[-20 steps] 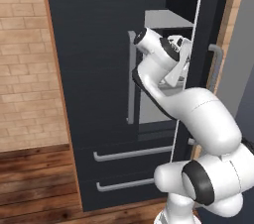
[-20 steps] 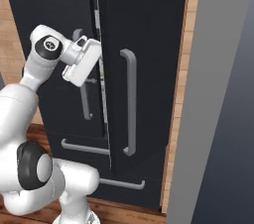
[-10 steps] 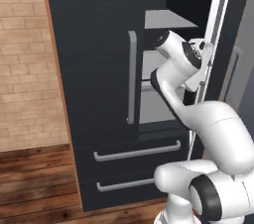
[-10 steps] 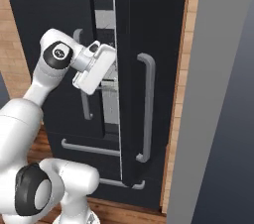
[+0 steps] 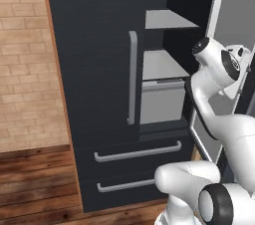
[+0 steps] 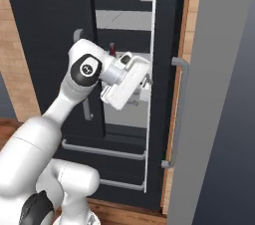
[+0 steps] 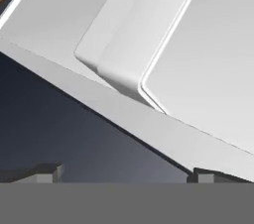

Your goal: Retrieve the butter from the fridge and place it on a plate on the dining table. Then retrieve the butter knife by the fridge and place it near the plate.

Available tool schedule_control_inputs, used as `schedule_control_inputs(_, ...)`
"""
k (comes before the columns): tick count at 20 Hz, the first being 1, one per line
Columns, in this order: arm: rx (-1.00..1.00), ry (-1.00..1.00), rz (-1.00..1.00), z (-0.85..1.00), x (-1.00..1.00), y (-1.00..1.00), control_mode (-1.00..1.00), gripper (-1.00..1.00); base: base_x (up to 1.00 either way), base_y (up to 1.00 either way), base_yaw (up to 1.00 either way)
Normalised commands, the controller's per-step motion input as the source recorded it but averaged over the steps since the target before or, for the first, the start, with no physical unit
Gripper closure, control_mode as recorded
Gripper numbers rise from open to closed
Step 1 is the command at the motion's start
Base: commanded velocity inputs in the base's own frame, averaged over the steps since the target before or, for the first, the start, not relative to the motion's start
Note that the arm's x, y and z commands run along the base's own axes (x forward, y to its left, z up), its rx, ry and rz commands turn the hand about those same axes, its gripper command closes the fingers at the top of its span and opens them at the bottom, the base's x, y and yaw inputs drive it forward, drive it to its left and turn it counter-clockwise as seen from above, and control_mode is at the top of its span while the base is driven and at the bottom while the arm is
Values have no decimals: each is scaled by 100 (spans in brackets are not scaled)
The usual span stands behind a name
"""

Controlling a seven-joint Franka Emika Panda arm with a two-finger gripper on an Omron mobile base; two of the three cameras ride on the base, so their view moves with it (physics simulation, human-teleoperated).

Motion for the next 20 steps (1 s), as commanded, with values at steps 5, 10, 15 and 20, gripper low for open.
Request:
schedule_control_inputs(5, 0, 1, 0, 8, -20, -28, -100, -100, 0, 0, 0)
schedule_control_inputs(10, 9, 1, -2, 10, -7, 20, -100, -100, 0, 0, 0)
schedule_control_inputs(15, 11, -4, -6, 11, 2, 100, -100, -100, 0, 0, 0)
schedule_control_inputs(20, 14, -12, 0, 0, 26, 100, -100, -100, 0, 0, 0)
